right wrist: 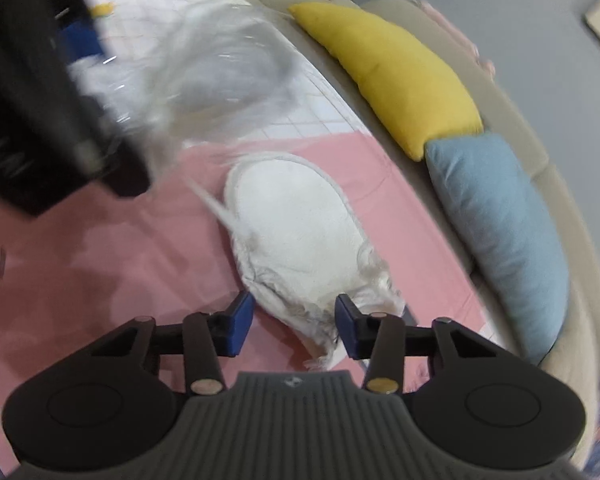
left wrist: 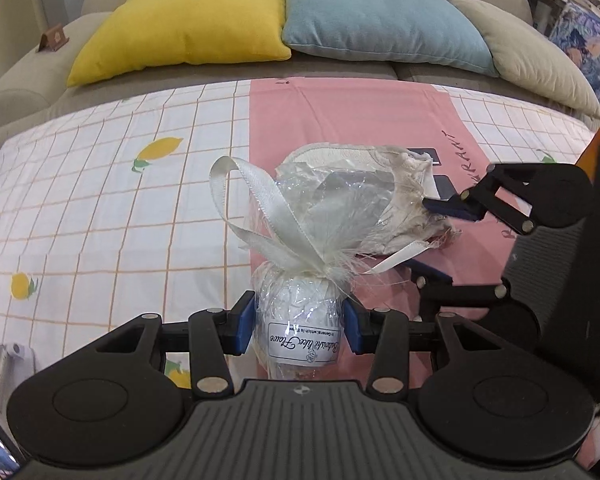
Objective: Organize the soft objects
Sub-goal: 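Hold the bag in the left tool while the right tool grasps the white slipper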
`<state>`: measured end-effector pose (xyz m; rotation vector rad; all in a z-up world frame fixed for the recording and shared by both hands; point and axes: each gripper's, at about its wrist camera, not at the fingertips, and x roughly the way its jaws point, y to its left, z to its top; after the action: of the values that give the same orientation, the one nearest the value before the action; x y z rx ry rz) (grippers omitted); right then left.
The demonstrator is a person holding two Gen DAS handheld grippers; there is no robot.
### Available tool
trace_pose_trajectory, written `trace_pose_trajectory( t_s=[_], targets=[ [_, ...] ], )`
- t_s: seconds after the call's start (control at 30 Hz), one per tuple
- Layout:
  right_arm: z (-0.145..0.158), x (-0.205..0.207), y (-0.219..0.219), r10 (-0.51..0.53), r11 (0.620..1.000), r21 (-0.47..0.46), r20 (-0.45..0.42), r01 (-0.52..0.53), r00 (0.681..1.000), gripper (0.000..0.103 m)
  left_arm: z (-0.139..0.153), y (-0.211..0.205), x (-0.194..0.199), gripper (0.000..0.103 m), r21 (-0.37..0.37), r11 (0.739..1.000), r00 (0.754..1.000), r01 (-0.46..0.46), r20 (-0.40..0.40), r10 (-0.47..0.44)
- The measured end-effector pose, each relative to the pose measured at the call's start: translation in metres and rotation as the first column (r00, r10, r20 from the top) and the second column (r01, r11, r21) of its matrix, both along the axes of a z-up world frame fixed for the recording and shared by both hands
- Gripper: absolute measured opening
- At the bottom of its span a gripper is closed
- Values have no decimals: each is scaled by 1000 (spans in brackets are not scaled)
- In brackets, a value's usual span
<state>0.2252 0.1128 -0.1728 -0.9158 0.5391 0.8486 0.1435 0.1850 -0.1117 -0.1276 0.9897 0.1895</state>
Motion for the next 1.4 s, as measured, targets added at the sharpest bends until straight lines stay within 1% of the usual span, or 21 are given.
trace_pose_trajectory(
  t_s=[0.07,0.1,0.13,0.17,0.2,0.3,0.47,0.6,0.7,0.87,0.9,1.0,1.07,1.13,1.17,1.2,1.27,1.3,1.33,1.37,1.4],
  targets=[
    [3,10,0,-62,997,31,-77,65,995,36,1,-2,-2,50,-10,1000,1000,-5,-2,5],
    [3,13,-1,-95,994,48,-115,101,989,30,2,-3,-4,50,-14,1000,1000,-4,-1,4],
    [5,18,-2,-122,989,64,-164,134,979,22,3,-5,-5,50,-16,1000,1000,-2,1,2],
    [5,22,-3,-138,985,72,-215,156,967,0,4,-6,-6,50,-18,1000,1000,2,5,-2],
    [5,25,-3,-153,982,71,-246,176,957,0,5,-7,-7,50,-17,1000,1000,6,11,-6],
    [11,21,-6,-163,979,84,-246,188,956,0,11,-9,-13,51,-12,1000,1000,0,22,1],
    [31,4,-23,-196,963,121,-294,239,936,0,13,-12,-25,51,-39,999,999,-35,-5,34],
    [43,-37,-42,-214,954,121,-374,276,902,0,9,-24,-41,51,-55,998,999,-29,-43,27],
    [50,-62,-61,-218,944,127,-454,305,864,0,7,-34,-53,51,-92,995,997,-37,-69,30],
    [54,-98,-90,-212,938,101,-590,331,779,0,5,-53,-71,51,-124,992,995,-18,-98,6],
    [52,-105,-92,-207,941,97,-599,326,774,0,4,-57,-73,51,-125,992,994,-10,-105,-3],
    [48,-121,-97,-203,948,84,-581,307,788,0,1,-64,-77,51,-108,994,994,2,-111,-14],
    [48,-119,-100,-203,941,100,-596,323,777,6,2,-65,-78,51,-102,995,994,-6,-106,-5],
    [54,-117,-102,-182,936,143,-586,321,790,29,3,-62,-79,51,-107,994,995,-19,-100,8],
    [57,-116,-104,-178,932,167,-564,322,807,55,4,-62,-80,51,-107,994,995,-24,-99,14],
    [61,-114,-106,-181,924,197,-531,328,828,73,4,-62,-81,51,-107,994,995,-28,-99,17],
    [65,-108,-109,-190,909,252,-459,332,868,85,3,-62,-82,51,-108,994,995,-30,-98,19],
    [63,-103,-108,-212,907,253,-418,337,883,92,3,-62,-81,51,-108,994,995,-31,-99,20],
    [59,-98,-107,-240,904,247,-383,349,892,94,3,-63,-81,51,-108,994,995,-31,-98,21],
    [54,-92,-108,-251,902,245,-371,355,894,94,3,-63,-81,51,-109,993,995,-34,-98,24],
    [49,-86,-108,-249,903,240,-382,356,890,95,2,-63,-81,51,-110,993,995,-36,-98,25]
  ],
)
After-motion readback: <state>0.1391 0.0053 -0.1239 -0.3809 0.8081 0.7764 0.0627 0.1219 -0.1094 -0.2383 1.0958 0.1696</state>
